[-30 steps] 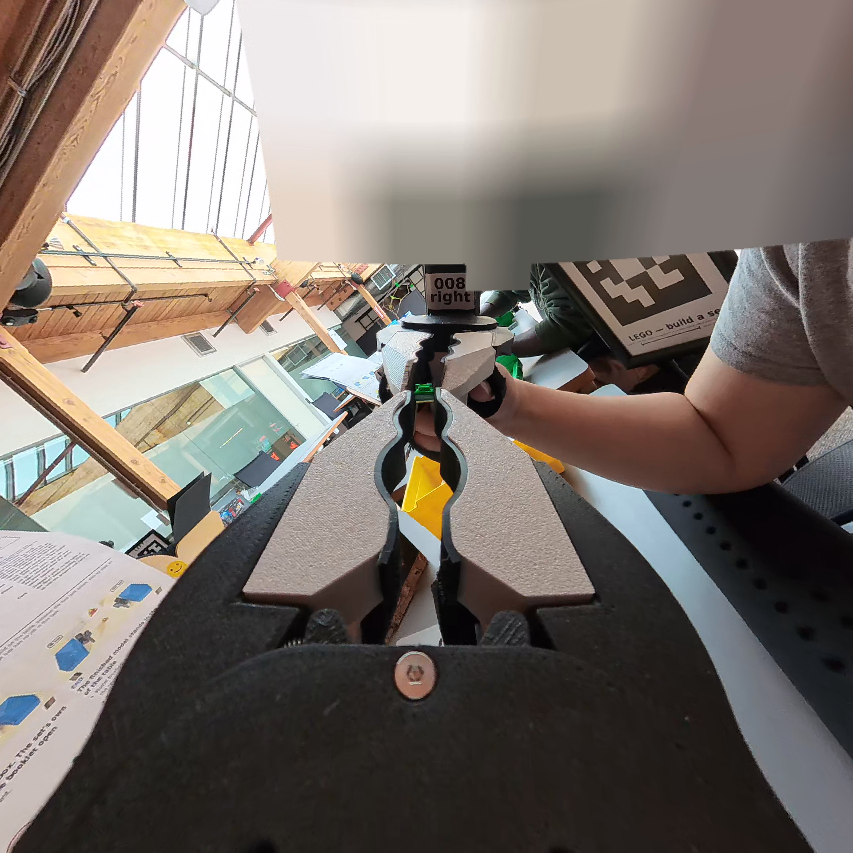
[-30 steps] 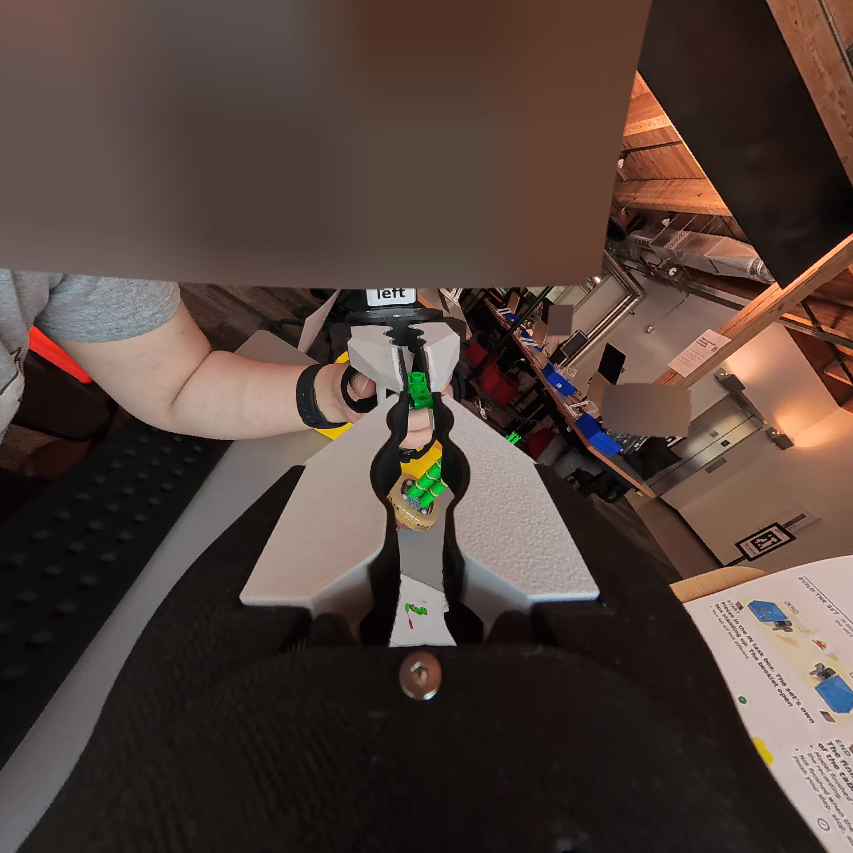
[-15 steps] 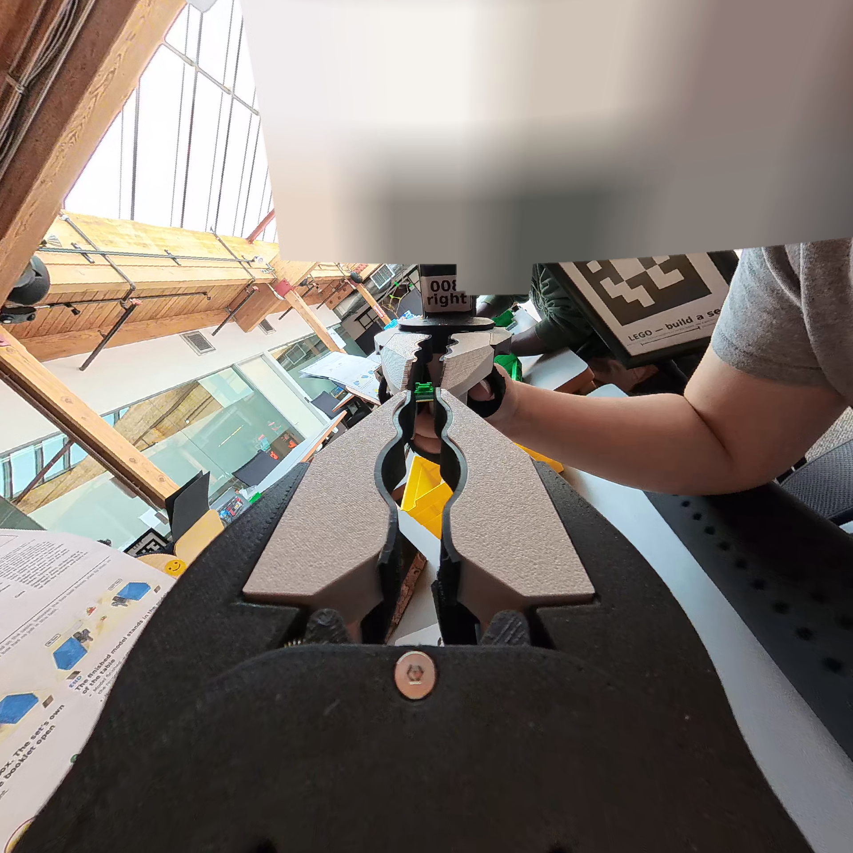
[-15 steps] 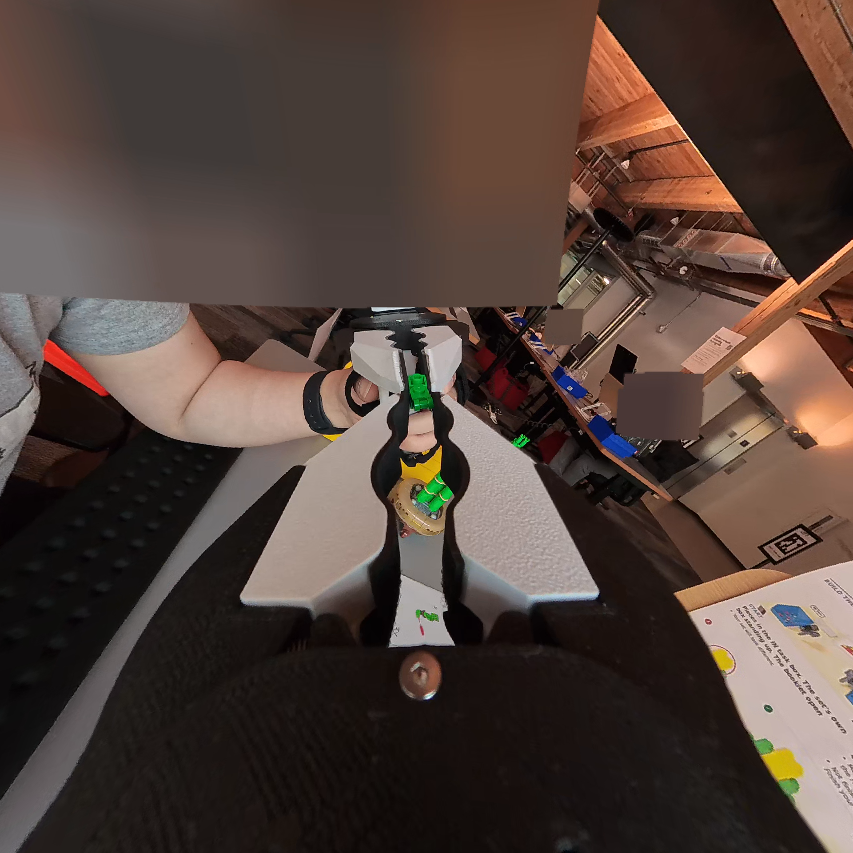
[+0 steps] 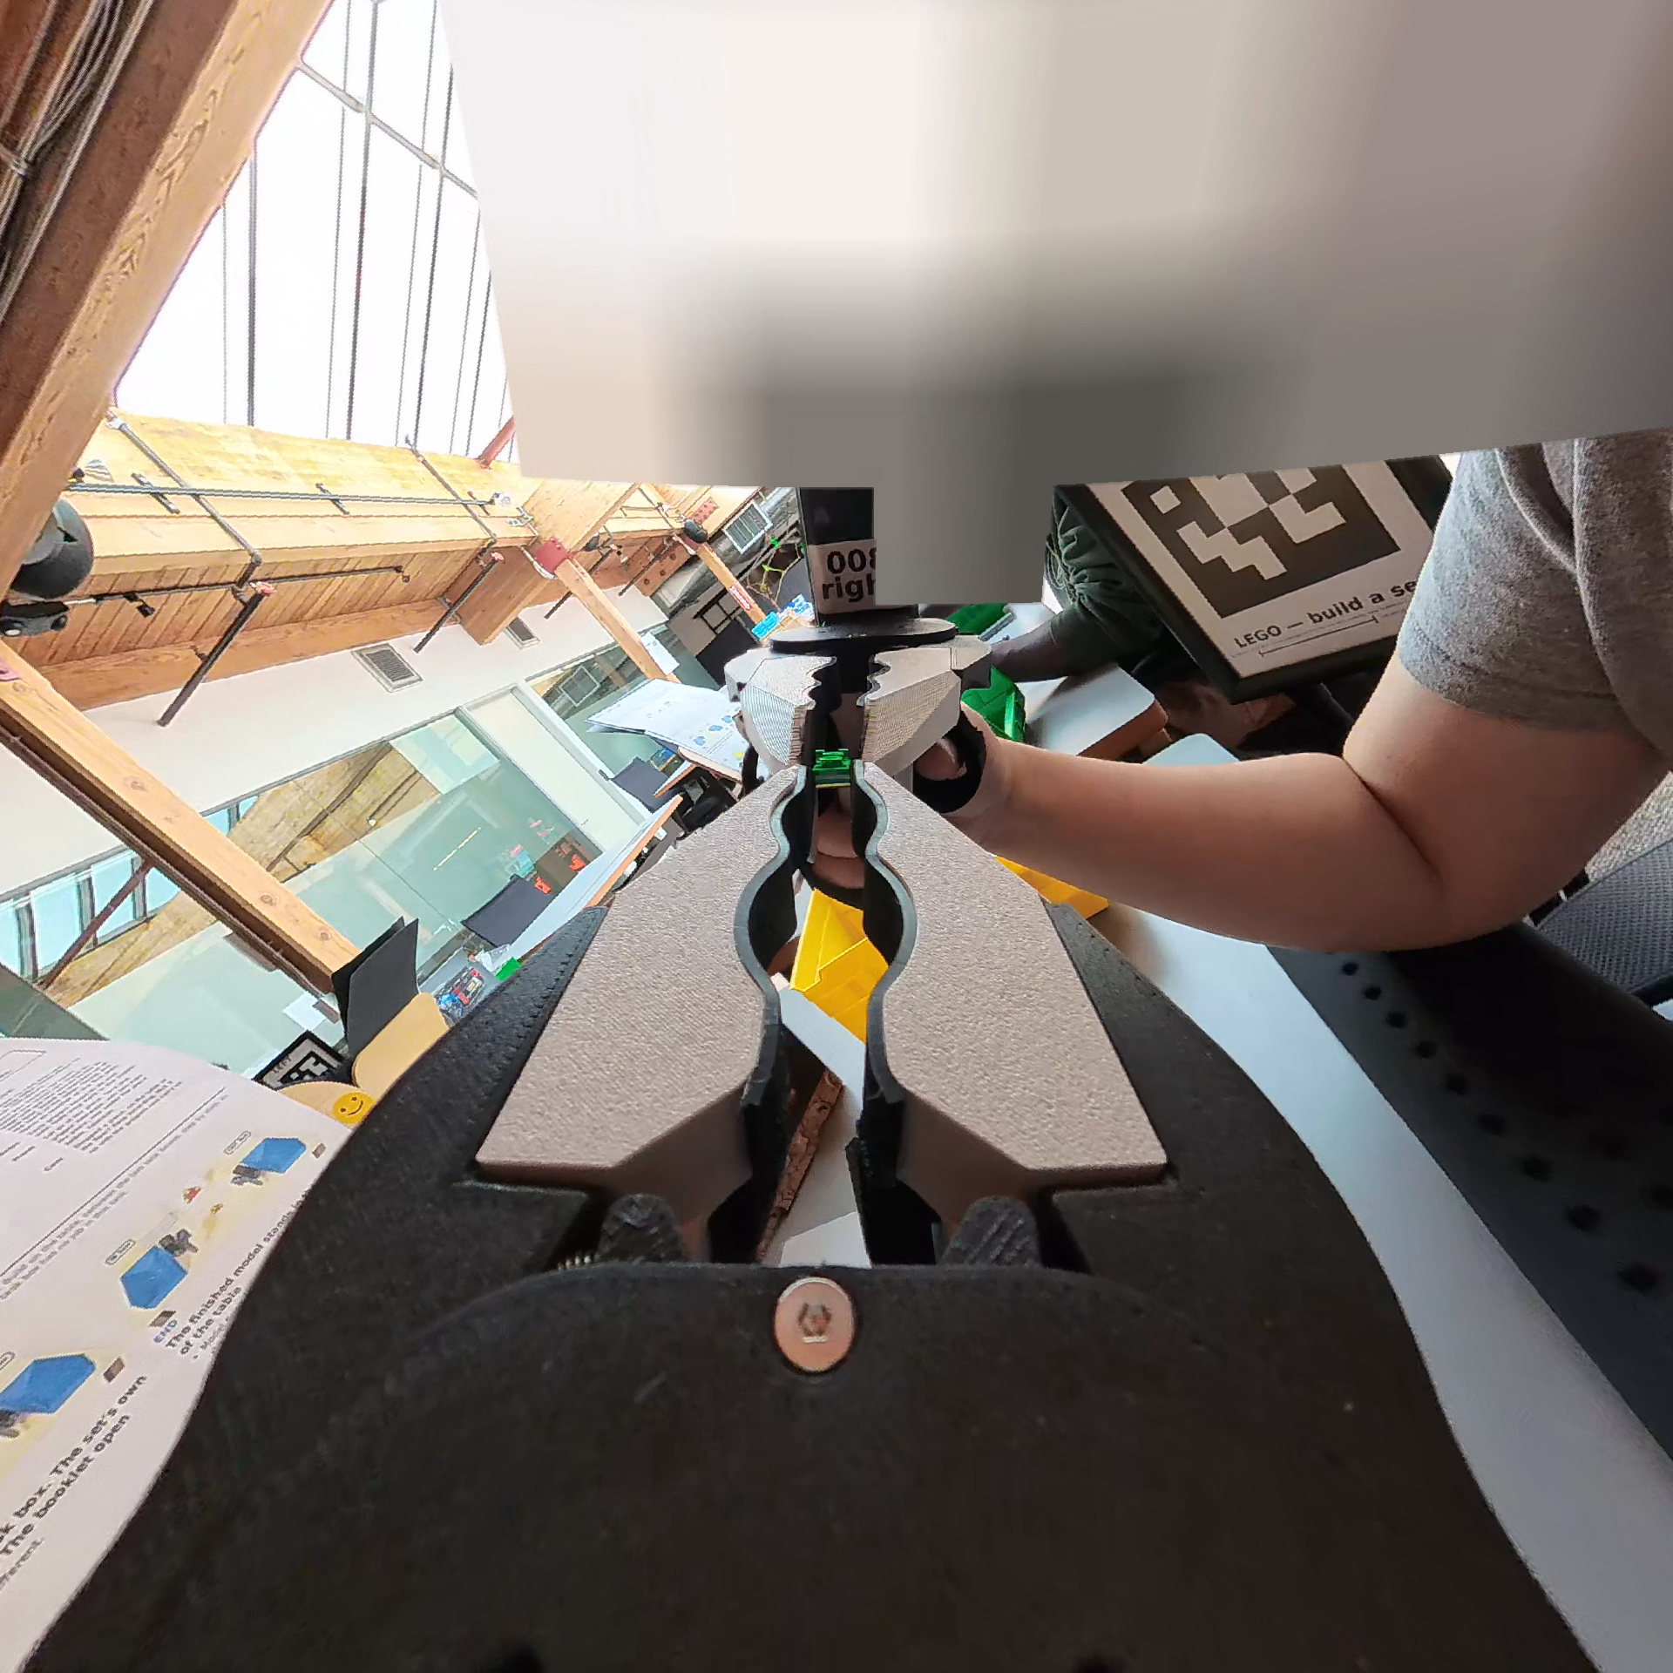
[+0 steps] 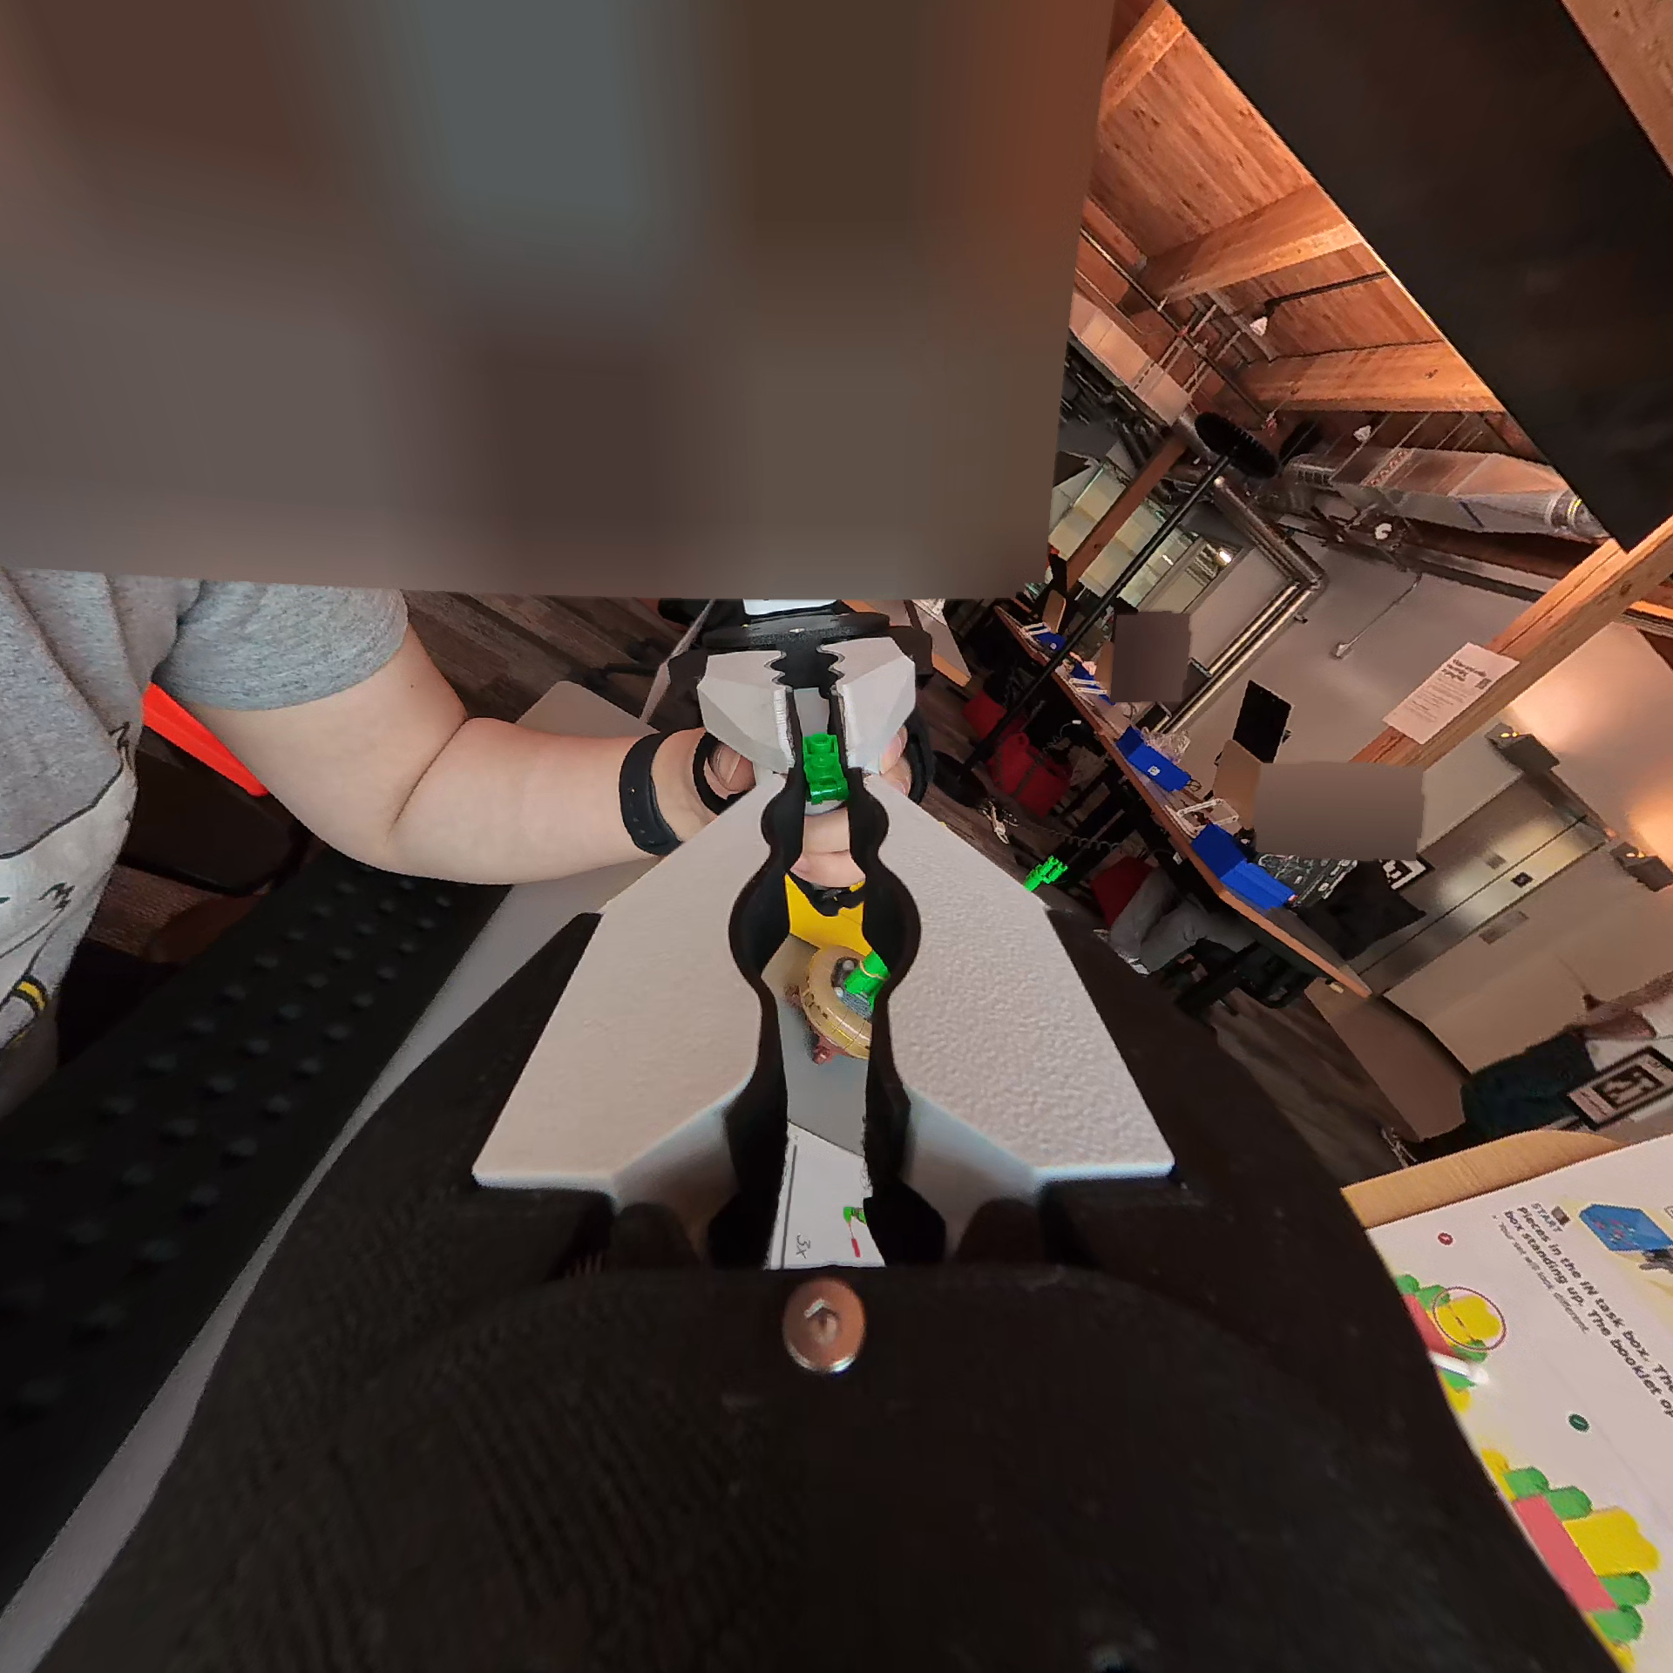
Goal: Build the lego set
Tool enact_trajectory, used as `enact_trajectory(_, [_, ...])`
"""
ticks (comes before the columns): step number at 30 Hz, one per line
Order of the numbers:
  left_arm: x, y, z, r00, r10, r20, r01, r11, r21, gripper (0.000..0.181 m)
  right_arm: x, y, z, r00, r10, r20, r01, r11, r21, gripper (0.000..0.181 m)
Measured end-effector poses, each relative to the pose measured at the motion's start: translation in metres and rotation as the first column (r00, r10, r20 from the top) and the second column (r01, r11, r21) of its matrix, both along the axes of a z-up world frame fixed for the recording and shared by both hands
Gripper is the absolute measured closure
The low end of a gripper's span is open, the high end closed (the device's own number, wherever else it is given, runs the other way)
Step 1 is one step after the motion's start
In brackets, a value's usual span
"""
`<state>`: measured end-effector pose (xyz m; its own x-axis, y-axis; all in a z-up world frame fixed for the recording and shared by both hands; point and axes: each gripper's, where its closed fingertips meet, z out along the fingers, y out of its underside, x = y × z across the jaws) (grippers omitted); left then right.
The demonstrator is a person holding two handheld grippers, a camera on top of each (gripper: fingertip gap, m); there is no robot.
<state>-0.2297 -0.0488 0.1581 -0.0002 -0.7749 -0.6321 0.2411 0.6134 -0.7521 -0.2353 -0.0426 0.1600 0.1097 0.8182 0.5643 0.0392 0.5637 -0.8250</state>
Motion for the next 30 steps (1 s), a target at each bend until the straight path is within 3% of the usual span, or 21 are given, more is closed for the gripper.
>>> enact_trajectory(24, [-0.003, 0.012, 0.009, 0.992, 0.106, 0.065, -0.108, 0.994, 0.03, 0.175, -0.003, 0.013, 0.009, 0.993, -0.11, -0.042, 0.112, 0.993, 0.035, 0.174])
enact_trajectory(27, [-0.004, 0.012, 0.01, 0.996, 0.063, 0.056, -0.061, 0.997, -0.039, 0.176, -0.003, 0.012, 0.01, 0.994, -0.084, -0.065, 0.085, 0.996, 0.016, 0.174])
enact_trajectory(30, [0.0, 0.017, 0.01, 1.0, 0.0, 0.019, 0.004, 0.977, -0.212, 0.175, 0.0, 0.016, 0.01, 0.994, -0.087, -0.071, 0.088, 0.996, 0.004, 0.173])
